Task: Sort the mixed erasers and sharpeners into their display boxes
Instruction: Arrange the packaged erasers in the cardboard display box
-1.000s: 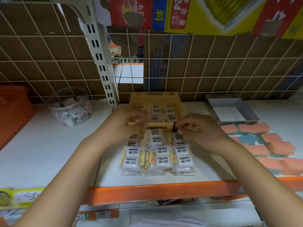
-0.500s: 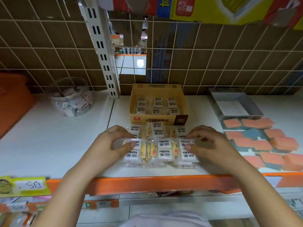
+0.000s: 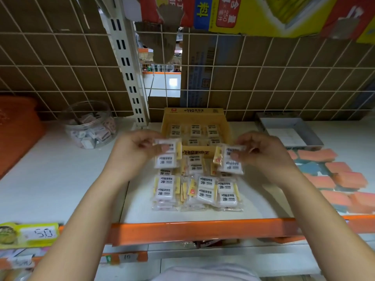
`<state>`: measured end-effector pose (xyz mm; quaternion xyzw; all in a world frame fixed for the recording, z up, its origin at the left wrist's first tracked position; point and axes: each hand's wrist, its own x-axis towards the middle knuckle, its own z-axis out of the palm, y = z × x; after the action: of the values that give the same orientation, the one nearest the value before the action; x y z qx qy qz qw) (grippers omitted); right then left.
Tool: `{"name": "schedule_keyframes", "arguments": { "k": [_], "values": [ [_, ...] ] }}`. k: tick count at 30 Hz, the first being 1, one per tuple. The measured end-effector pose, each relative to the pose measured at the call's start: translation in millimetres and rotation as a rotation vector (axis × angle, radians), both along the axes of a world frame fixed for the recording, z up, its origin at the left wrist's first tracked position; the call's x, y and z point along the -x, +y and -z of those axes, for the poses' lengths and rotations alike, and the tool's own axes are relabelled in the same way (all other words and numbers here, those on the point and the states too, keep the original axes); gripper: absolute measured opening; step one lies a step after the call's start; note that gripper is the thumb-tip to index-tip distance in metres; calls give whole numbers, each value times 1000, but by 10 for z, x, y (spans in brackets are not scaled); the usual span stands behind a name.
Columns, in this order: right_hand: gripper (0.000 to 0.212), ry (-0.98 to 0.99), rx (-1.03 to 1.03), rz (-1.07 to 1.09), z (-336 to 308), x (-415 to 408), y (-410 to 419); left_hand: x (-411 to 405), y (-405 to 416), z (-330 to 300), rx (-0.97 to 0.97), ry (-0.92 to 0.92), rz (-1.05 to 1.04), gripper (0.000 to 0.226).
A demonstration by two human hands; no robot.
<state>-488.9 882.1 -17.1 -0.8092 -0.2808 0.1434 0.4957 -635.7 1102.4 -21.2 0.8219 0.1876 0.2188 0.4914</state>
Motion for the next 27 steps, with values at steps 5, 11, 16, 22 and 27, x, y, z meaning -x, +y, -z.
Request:
{"name": "schedule_keyframes", "arguments": {
  "k": [5, 11, 16, 22, 27],
  "values": [
    [26, -77, 9, 29, -57, -284, 361, -487, 148, -75, -44, 38, 5, 25],
    [28, -146, 236, -42, -9, -512, 607, -831, 338, 24, -315, 235, 66, 15],
    [33, -239, 436, -112, 161, -641, 684, -912, 409, 169, -441, 379, 91, 8],
    [29, -384, 666, -86, 260, -721, 741, -934, 493, 298, -595, 502, 126, 3],
    [29, -510, 723, -79, 249, -693, 772, -955, 450, 300, -656, 528, 110, 15]
  ]
}}
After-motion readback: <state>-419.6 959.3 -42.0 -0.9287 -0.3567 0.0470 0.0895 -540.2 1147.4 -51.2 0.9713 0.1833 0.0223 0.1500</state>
